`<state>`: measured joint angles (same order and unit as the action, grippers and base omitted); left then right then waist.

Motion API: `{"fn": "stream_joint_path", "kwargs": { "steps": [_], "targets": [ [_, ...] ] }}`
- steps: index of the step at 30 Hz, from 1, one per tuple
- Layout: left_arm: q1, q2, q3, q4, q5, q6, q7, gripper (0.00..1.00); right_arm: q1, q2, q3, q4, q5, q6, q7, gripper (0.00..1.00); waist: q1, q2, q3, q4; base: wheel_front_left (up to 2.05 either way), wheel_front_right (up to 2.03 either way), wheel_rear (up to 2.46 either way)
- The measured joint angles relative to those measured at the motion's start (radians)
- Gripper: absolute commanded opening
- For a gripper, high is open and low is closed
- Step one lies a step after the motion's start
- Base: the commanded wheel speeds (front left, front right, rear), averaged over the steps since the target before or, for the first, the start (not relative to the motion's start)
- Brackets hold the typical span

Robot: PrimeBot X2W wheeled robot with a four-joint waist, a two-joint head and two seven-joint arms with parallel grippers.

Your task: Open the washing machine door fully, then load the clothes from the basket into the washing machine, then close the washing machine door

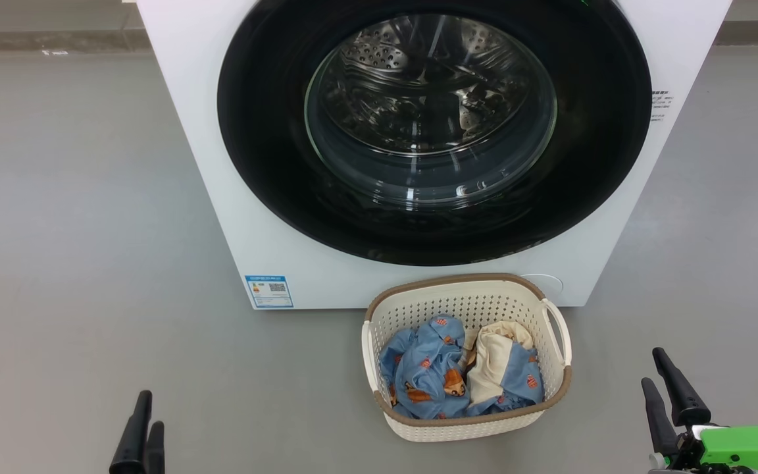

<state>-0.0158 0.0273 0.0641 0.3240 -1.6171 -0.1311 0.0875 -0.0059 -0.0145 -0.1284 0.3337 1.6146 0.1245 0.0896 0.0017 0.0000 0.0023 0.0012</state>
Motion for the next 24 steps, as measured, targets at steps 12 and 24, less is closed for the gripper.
{"fn": "stream_joint_path", "kwargs": {
  "steps": [12, 24],
  "targets": [
    [0.0, 0.009, -0.009, -0.018, 0.096, 0.0, -0.035, 1.0, -0.003, -0.004, 0.028, -0.017, -0.112, 0.0, -0.035, 1.0, -0.0015, 0.0, 0.004, 0.001, 0.0, 0.0, 0.0],
    [0.0, 0.01, -0.014, -0.043, 0.24, 0.0, -0.07, 1.0, -0.011, -0.022, 0.063, -0.035, -0.285, 0.0, -0.066, 1.0, -0.0016, 0.0, 0.004, 0.003, 0.0, 0.0, 0.0]
  ]
}}
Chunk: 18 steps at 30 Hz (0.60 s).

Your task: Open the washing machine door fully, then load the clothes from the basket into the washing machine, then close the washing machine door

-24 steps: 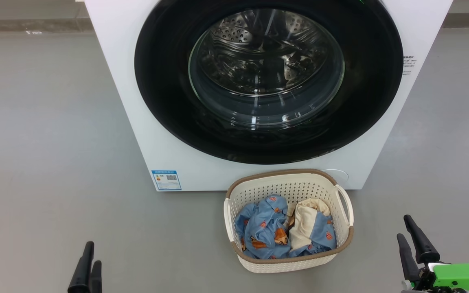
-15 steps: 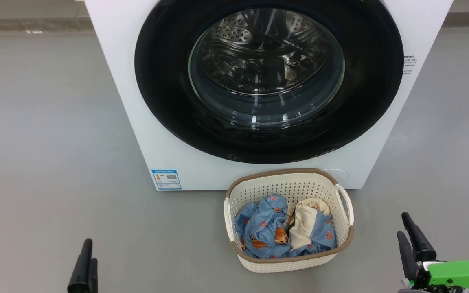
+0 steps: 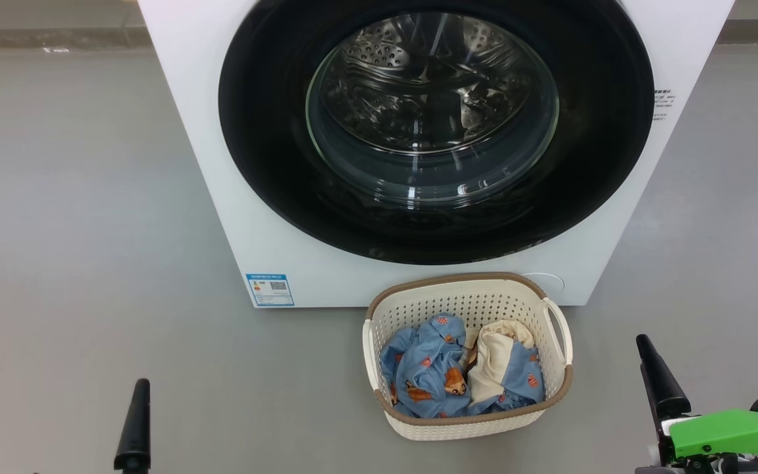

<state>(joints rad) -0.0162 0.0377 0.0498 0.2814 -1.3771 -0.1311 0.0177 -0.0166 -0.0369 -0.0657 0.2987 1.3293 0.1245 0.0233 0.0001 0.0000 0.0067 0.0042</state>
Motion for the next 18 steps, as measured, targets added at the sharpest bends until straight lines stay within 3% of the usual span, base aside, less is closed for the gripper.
{"fn": "stream_joint_path", "kwargs": {
  "steps": [18],
  "targets": [
    [0.0, 0.008, -0.016, -0.033, 0.278, 0.0, -0.046, 1.0, -0.021, -0.018, 0.036, -0.014, -0.216, 0.0, -0.052, 1.0, 0.0, 0.0, -0.002, 0.002, 0.0, 0.0, 0.0]
  ]
}}
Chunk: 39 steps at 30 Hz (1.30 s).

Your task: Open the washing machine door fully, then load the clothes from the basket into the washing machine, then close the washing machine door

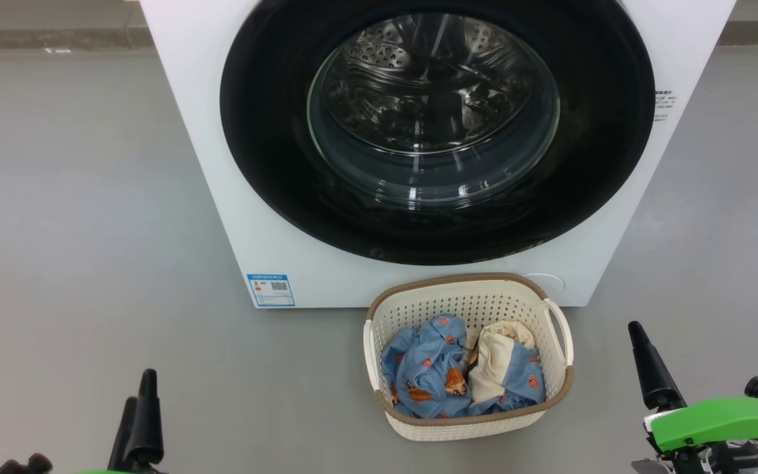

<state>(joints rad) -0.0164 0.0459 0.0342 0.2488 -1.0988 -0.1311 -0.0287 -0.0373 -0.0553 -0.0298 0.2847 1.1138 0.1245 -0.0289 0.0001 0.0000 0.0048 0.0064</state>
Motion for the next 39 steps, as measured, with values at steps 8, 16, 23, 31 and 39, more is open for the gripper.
{"fn": "stream_joint_path", "kwargs": {
  "steps": [8, 16, 23, 31, 39],
  "targets": [
    [0.0, 0.002, -0.012, -0.009, 0.094, 0.0, -0.026, 1.0, -0.001, -0.011, 0.027, -0.001, -0.068, 0.0, -0.02, 1.0, 0.0, 0.0, 0.002, 0.002, 0.0, 0.0, 0.0],
    [0.0, 0.004, -0.019, -0.01, 0.18, 0.0, -0.045, 1.0, -0.017, -0.016, 0.036, -0.006, -0.149, 0.0, -0.044, 1.0, 0.0, 0.0, 0.002, 0.002, 0.0, 0.0, 0.0],
    [0.0, 0.006, -0.024, -0.014, 0.255, 0.0, -0.067, 1.0, -0.017, -0.02, 0.059, -0.006, -0.221, 0.0, -0.062, 1.0, 0.0, 0.0, 0.003, -0.001, 0.0, 0.0, 0.0],
    [0.0, 0.013, -0.032, -0.022, 0.345, 0.0, -0.088, 1.0, -0.018, -0.028, 0.068, -0.012, -0.302, 0.0, -0.088, 1.0, 0.0, 0.0, 0.005, -0.003, 0.0, 0.0, 0.0],
    [0.0, 0.023, -0.041, -0.032, 0.423, 0.0, -0.111, 1.0, -0.022, -0.036, 0.09, -0.016, -0.379, 0.0, -0.109, 1.0, 0.0, 0.0, 0.009, -0.003, 0.0, 0.0, 0.0]
  ]
}}
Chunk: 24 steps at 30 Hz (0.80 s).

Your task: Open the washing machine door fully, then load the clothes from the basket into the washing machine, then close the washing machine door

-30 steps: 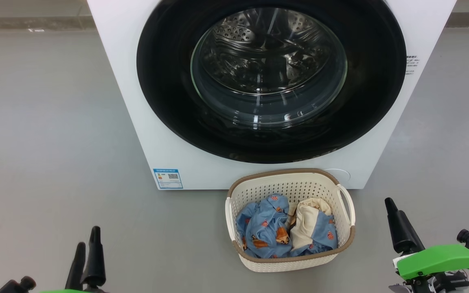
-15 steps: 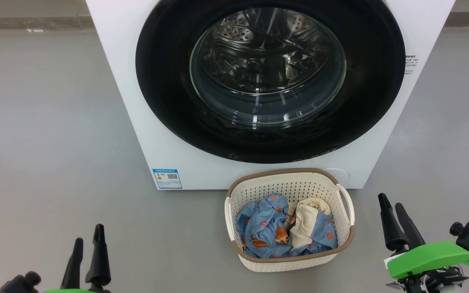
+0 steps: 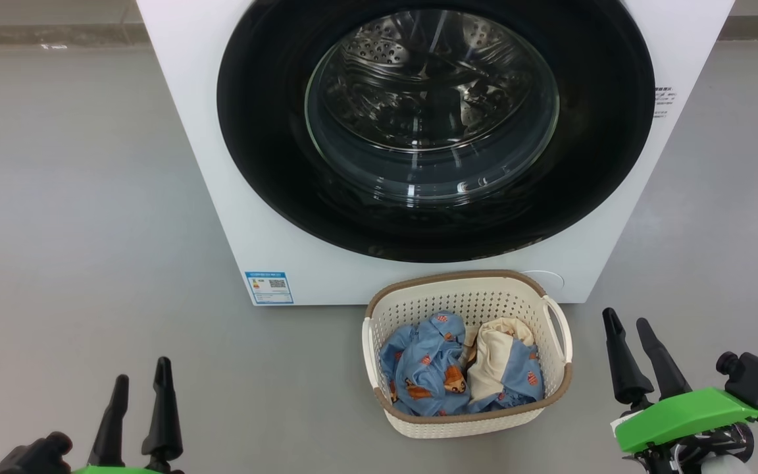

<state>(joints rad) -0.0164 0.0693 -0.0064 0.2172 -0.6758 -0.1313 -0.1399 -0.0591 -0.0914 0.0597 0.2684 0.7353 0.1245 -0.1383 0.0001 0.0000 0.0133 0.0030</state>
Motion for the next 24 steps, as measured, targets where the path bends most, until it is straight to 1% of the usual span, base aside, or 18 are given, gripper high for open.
{"fn": "stream_joint_path", "kwargs": {
  "steps": [24],
  "targets": [
    [0.0, 0.012, -0.013, -0.025, 0.256, 0.0, -0.073, 1.0, -0.018, -0.007, 0.031, -0.018, -0.247, 0.0, -0.072, 1.0, 0.0, 0.0, 0.004, -0.01, 0.0, 0.0, 0.0]
  ]
}}
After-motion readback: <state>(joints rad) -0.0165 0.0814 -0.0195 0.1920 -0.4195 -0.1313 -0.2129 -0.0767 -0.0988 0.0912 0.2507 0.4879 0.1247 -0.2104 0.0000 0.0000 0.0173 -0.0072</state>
